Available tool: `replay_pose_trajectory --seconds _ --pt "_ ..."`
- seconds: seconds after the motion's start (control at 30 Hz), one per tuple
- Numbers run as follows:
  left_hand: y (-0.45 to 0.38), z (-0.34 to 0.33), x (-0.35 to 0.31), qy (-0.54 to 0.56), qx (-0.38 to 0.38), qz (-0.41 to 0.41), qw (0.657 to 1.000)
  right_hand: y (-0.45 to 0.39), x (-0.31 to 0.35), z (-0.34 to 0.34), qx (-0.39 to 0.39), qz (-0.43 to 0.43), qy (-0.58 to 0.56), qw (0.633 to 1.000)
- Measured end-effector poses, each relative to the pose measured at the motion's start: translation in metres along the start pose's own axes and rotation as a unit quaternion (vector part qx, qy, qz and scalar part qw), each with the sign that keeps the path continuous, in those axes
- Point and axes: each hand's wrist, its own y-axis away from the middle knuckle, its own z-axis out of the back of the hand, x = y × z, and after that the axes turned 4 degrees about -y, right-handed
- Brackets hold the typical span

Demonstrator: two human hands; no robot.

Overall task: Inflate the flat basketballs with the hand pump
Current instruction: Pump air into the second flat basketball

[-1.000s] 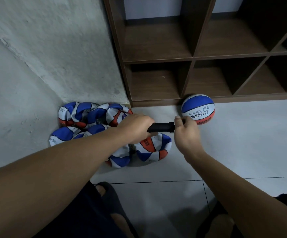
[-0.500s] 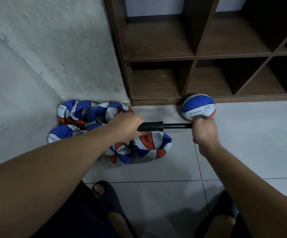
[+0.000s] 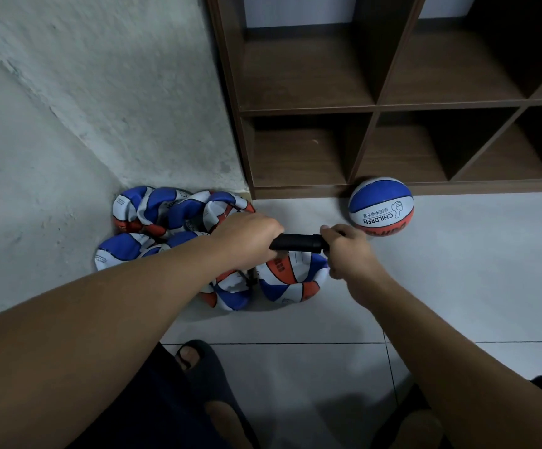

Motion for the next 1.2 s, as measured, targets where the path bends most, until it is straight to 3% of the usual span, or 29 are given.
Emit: replay_pose_trajectory --seconds 0.1,0.23,0.37,0.57,0.73,0.93,1.1,1.2 --pt "0.001 -0.003 0.01 0.021 0.005 0.014 1.0 -0.014 0.005 0.031 0.003 -0.025 -0.011 1.0" --pt "0.002 -0.004 0.031 0.04 0.03 0.042 0.998 -0.027 0.007 0.067 -0.119 -0.034 -0.061 0.99" --pt "0.0 -0.005 0.015 0.052 0.031 0.038 0.997 -0.014 0.002 0.041 -0.17 0.017 -0.042 0.984" --pt "0.0 0.0 -0.002 0.015 0.003 0.031 0.999 0.005 -0.002 0.003 -0.123 0.069 0.005 0.99" --pt "0.001 0.0 -0.009 -0.023 0.002 0.014 1.0 0.007 -0.002 -0.011 -0.061 0.042 0.013 0.997" --pt "0.002 0.005 0.003 0.005 0.008 0.021 1.0 -0.006 0.005 0.009 0.012 -0.007 -0.001 1.0" --pt "0.003 0.004 0.029 0.032 0.019 0.045 0.998 -0.024 0.011 0.06 -0.139 -0.013 -0.056 0.989" --pt "0.001 0.003 0.024 0.033 0.002 0.04 0.999 -0.025 0.009 0.058 -0.178 0.0 -0.059 0.982"
